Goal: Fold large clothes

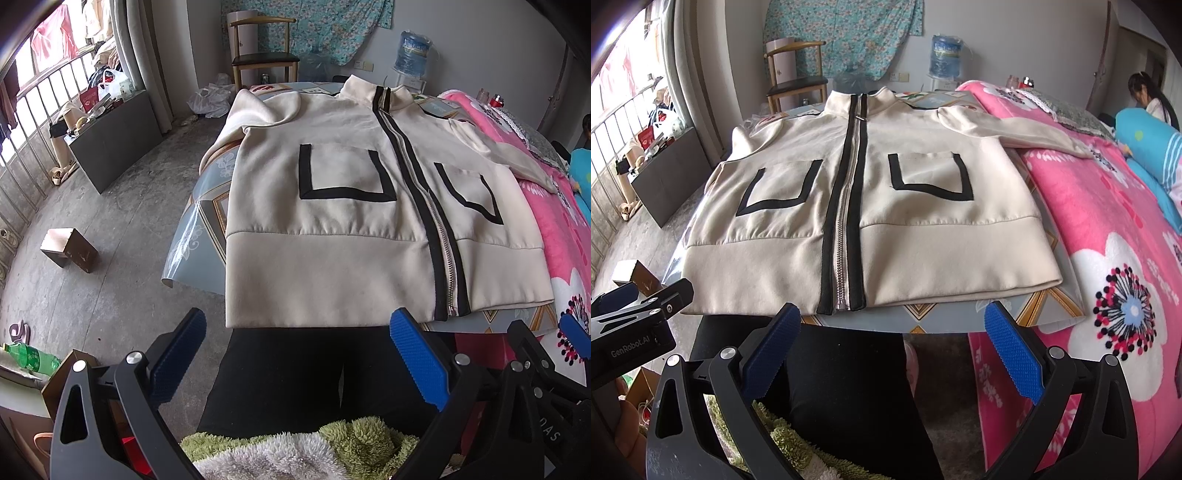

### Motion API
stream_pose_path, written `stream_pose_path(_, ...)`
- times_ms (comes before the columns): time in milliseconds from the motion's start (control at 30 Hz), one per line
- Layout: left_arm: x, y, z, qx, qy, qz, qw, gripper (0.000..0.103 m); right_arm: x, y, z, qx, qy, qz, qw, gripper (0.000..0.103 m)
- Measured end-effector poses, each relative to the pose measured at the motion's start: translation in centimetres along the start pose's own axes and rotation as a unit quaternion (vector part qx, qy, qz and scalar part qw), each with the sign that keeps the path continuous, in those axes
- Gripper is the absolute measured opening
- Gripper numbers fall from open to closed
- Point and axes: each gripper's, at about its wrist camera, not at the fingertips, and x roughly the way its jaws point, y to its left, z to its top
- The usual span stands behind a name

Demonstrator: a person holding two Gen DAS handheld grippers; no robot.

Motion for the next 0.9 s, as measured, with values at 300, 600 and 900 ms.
stream_pose_path(300, 0.0, 0.1, -0.1, 0.0, 0.0, 0.0, 1.0, 0.098, 0.1, -0.1, 0.0, 0.001, 0.0, 0.0, 1.0, 0.097)
stream_pose_path(600, 0.8, 0.9, 0.0, -0.005, 0.006, -0.001, 1.0, 0.098, 0.2, 0.1, 0.1, -0.002, 0.001, -0.002, 1.0, 0.097)
stream_pose_path(900, 1.4, 3.3, 2.0, 0.006, -0.029, -0.02, 0.9994, 0.098, 1.0, 0.9, 3.6, -0.005, -0.01, 0.011, 1.0, 0.097)
